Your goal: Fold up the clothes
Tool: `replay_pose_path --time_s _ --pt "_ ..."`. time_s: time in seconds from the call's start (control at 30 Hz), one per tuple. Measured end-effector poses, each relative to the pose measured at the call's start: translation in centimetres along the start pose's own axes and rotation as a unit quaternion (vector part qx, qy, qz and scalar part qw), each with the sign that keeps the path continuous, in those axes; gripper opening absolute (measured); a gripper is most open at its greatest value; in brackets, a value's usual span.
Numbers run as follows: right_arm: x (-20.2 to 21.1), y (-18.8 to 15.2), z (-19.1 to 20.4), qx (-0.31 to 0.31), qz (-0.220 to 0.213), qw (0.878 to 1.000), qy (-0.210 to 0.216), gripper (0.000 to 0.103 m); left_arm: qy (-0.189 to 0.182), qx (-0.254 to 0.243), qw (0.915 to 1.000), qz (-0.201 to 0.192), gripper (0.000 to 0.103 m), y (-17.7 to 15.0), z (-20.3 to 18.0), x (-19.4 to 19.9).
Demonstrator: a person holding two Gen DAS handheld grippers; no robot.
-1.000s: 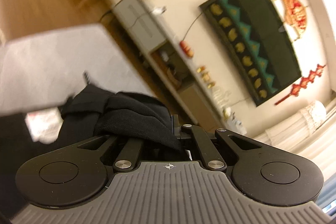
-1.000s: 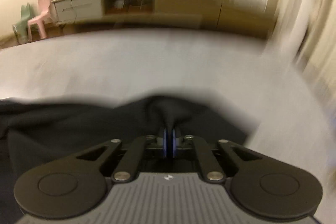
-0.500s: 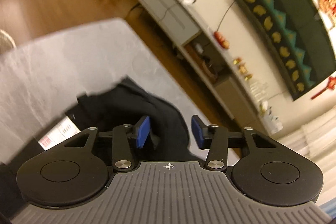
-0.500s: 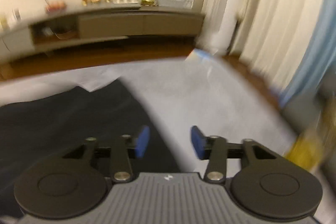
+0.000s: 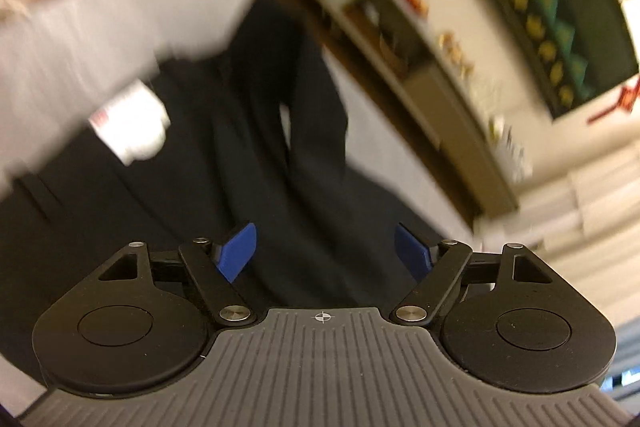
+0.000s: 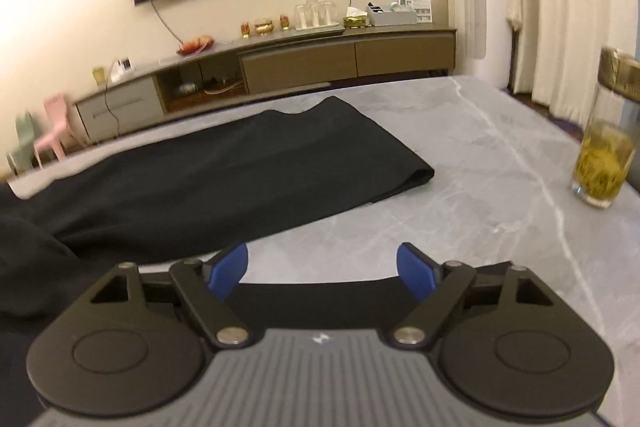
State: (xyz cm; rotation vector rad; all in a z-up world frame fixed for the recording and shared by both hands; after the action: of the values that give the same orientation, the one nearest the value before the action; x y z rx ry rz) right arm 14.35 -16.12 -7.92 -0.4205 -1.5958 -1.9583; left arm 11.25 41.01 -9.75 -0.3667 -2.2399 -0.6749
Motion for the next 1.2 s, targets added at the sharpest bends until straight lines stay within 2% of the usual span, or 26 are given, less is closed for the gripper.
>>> replay_pose_path --time_s 0.17,0.2,0.27,0.3,0.33,0.4,0.43,0.5,0.53,0.57,0.6,0.63,0.67,0.73,0.8,0.83,0.9,1.0,1.03,1.07,1.1,1.13,1.2 --pt "-0.6 0.0 -0.3 0.027 -0.004 1.0 -0.006 0.084 0.017 -0.011 0.9973 0.07 0.068 -3.7 -2.4 -5.6" --pt "-0.8 0.0 -0.4 0.029 -0.005 1.0 -0.007 0.084 0.022 -0.02 0.9965 0.078 0.065 -4.3 -3.0 -6.6" --pt "-1.0 0.1 -0.7 0.026 -0.004 1.0 -0.006 0.084 0.035 -0.033 0.9959 0.077 0.041 -5.2 -3.6 -7.8" --pt "-1.1 0.2 -0.8 0.024 -0.003 1.0 -0.007 0.084 0.043 -0.039 0.9953 0.077 0.011 -5.4 -3.7 -8.3" --pt "-1.2 0.2 -1.0 0.021 -0.002 1.0 -0.007 0.084 0.05 -0.047 0.9948 0.076 0.0 -5.7 -3.8 -8.8" --pt "-1.2 0.3 -1.4 0.012 -0.001 1.0 -0.008 0.084 0.049 -0.068 0.9951 0.053 0.0 -5.2 -4.4 -8.3" --pt "-1.1 0.4 -1.9 0.006 -0.004 1.0 -0.012 0.084 0.035 -0.074 0.9961 0.033 0.0 -4.7 -4.8 -7.1" --pt "-0.7 0.6 -3.1 -0.009 -0.011 1.0 -0.022 0.084 -0.045 -0.066 0.9964 -0.027 0.0 -2.9 -5.7 -1.0" --pt "-0.6 0.7 -3.7 -0.016 -0.014 0.999 -0.027 0.084 -0.085 -0.062 0.9928 -0.058 0.0 -2.0 -6.1 2.1" --pt "-0.1 0.8 -4.4 -0.028 -0.019 0.999 -0.033 0.084 -0.125 -0.064 0.9857 -0.093 0.0 -1.3 -6.3 5.8" --pt "0.2 0.9 -5.2 -0.041 -0.022 0.998 -0.037 0.084 -0.158 -0.079 0.9746 -0.138 0.0 -1.3 -5.5 10.2" --pt "0.5 1.0 -5.9 -0.056 -0.025 0.997 -0.041 0.084 -0.171 -0.082 0.9673 -0.169 0.0 -1.3 -3.9 12.8" --pt "0.5 1.1 -6.5 -0.068 -0.025 0.996 -0.044 0.084 -0.166 -0.07 0.9675 -0.177 0.0 -1.2 -1.8 13.8" --pt "-0.1 1.1 -6.8 -0.073 -0.013 0.996 -0.046 0.084 -0.137 -0.027 0.9819 -0.128 0.0 -1.3 2.7 12.0" --pt "-1.0 0.9 -6.5 -0.063 0.002 0.997 -0.045 0.084 -0.103 -0.004 0.9911 -0.084 0.0 -1.5 5.3 9.6" --pt "-1.5 0.8 -6.3 -0.058 0.01 0.997 -0.045 0.084 -0.089 -0.001 0.9936 -0.069 0.0 -1.7 5.9 8.6" --pt "-2.2 0.5 -5.6 -0.046 0.024 0.998 -0.041 0.084 -0.081 -0.009 0.9945 -0.065 0.0 -1.9 5.8 7.9" --pt "-3.4 0.5 -4.0 -0.01 0.049 0.999 -0.021 0.088 -0.086 0.004 0.9951 -0.048 0.0 -1.5 4.4 6.1" --pt "-4.2 0.5 -3.5 0.009 0.058 0.998 -0.019 0.091 -0.089 0.003 0.9951 -0.044 0.023 -1.5 3.4 5.4" --pt "-5.1 0.6 -3.1 0.028 0.068 0.997 -0.02 0.092 -0.089 0.003 0.9951 -0.042 0.032 -1.7 3.0 5.4" --pt "-6.0 0.7 -2.7 0.048 0.078 0.996 -0.021 0.093 -0.089 0.003 0.9952 -0.04 0.052 -1.9 2.7 5.4" --pt "-6.9 0.8 -2.3 0.067 0.088 0.994 -0.021 0.093 -0.089 0.006 0.9952 -0.04 0.063 -2.1 2.5 5.4" --pt "-8.5 1.0 -1.7 0.101 0.105 0.989 -0.024 0.092 -0.086 0.031 0.9949 -0.042 0.068 -1.9 2.8 5.5"
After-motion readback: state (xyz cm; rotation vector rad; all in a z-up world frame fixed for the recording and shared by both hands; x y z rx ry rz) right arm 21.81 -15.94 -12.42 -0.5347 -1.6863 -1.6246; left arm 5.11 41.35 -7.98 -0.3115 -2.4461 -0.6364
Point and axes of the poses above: each gripper's, at about its wrist camera, not at the fingertips, and x roughly against the way its jaws point, z to its left, y to its top, the point moved 5 cm from there along -x, roughly the way its jaws point, and after that the axes turned 8 degrees about y, right-handed, at the moved point
